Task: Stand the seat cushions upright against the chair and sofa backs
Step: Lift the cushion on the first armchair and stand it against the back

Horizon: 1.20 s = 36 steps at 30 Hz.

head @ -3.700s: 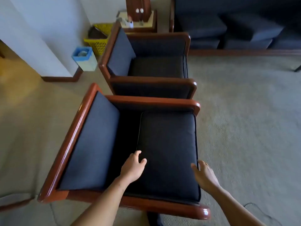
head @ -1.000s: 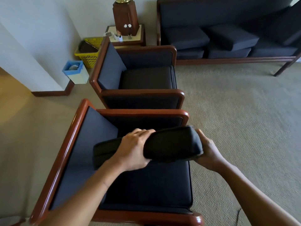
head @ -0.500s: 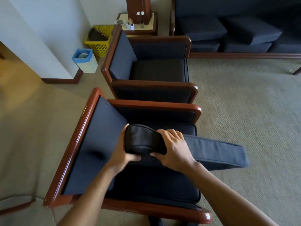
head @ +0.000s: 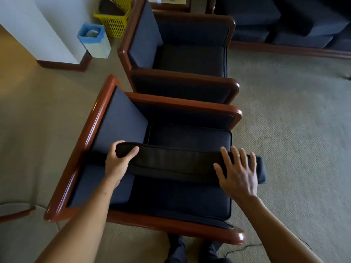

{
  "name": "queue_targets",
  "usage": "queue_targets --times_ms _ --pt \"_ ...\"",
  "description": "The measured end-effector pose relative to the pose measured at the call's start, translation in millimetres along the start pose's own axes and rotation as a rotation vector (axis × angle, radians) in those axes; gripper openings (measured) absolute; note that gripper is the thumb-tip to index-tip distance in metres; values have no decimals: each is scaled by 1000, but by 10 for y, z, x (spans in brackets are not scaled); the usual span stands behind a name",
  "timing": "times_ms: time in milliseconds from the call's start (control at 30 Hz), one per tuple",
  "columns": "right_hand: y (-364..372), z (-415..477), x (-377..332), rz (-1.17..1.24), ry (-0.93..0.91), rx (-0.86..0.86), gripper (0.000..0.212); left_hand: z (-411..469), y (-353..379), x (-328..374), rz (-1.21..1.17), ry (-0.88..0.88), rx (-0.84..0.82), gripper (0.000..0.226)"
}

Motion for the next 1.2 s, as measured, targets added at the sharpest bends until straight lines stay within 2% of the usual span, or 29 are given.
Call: queue_targets --times_ms 100,167,267,367,467,667,767,967,1067,1100,1200 --pt "-34 -66 264 27 136 13 63 53 -43 -154 -208 -33 0 31" --pt "-57 -121 419 135 193 33 60 47 -71 -260 -305 -71 -2 24" --pt "-60 -195 654 508 323 135 45 -19 -72 -305 -367 -85 56 24" --pt "5 -176 910 1031 600 231 24 -132 -13 -280 -432 -95 138 19" --pt "73 -39 1069 1232 680 185 13 -299 64 -249 -506 -103 257 18" --pt "7 462 1434 1342 643 83 11 -853 326 -148 -611 -77 546 11" --pt "-63 646 1647 1360 589 7 11 -1198 475 -135 -654 -77 610 16" --pt "-451 1172 1839 1385 361 -105 16 -1889 739 7 -759 -115 752 20" --pt "-636 1452 1736 1374 263 -128 16 -2118 766 -53 -846 -158 831 35" --pt "-693 1539 1675 1375 240 -126 16 -2179 782 -66 -869 -177 854 34" --pt "-831 1800 1418 1377 163 -139 20 -2325 796 -8 -907 -227 944 11"
Point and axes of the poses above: each hand's wrist, its own z-axis towards the middle knuckle, its own y-axis out of the palm, x = y × z, the point moved 5 cm from there along z, towards the middle knuckle, and after that the axes turned 1 degree about -y, right-handed, at the moved point
